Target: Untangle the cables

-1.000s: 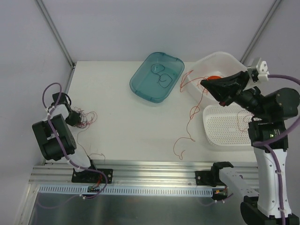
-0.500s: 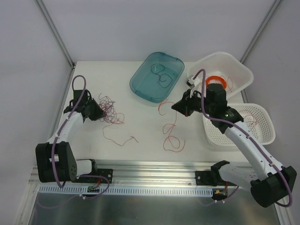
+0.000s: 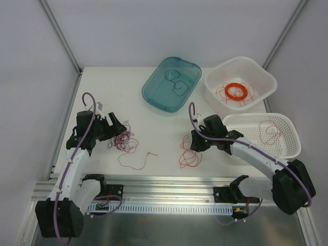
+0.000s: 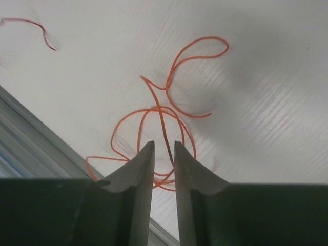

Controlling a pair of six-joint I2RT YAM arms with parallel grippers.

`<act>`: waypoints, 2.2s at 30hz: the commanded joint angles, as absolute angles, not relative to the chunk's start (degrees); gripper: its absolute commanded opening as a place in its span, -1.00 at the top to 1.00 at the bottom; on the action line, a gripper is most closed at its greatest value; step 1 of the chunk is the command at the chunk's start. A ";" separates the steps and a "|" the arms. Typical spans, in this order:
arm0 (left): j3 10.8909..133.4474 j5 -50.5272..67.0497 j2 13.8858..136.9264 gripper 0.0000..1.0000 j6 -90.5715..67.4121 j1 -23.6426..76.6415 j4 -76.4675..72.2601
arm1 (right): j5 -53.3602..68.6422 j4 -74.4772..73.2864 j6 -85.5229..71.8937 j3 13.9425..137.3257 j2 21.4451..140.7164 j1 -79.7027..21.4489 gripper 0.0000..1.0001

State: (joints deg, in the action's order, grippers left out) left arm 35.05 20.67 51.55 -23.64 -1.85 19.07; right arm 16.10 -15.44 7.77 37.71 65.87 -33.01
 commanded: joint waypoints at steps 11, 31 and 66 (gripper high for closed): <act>32.17 27.34 43.86 -0.98 -15.74 -1.58 17.40 | 6.87 -21.96 4.75 42.89 75.85 -38.58 -0.43; 31.55 20.57 46.23 -0.96 -14.41 -0.18 16.61 | -2.03 -23.83 3.25 47.11 84.27 -41.57 -0.68; 31.55 19.86 46.94 -0.96 -14.33 1.41 16.52 | -9.49 -28.64 7.99 60.89 75.25 -40.18 0.99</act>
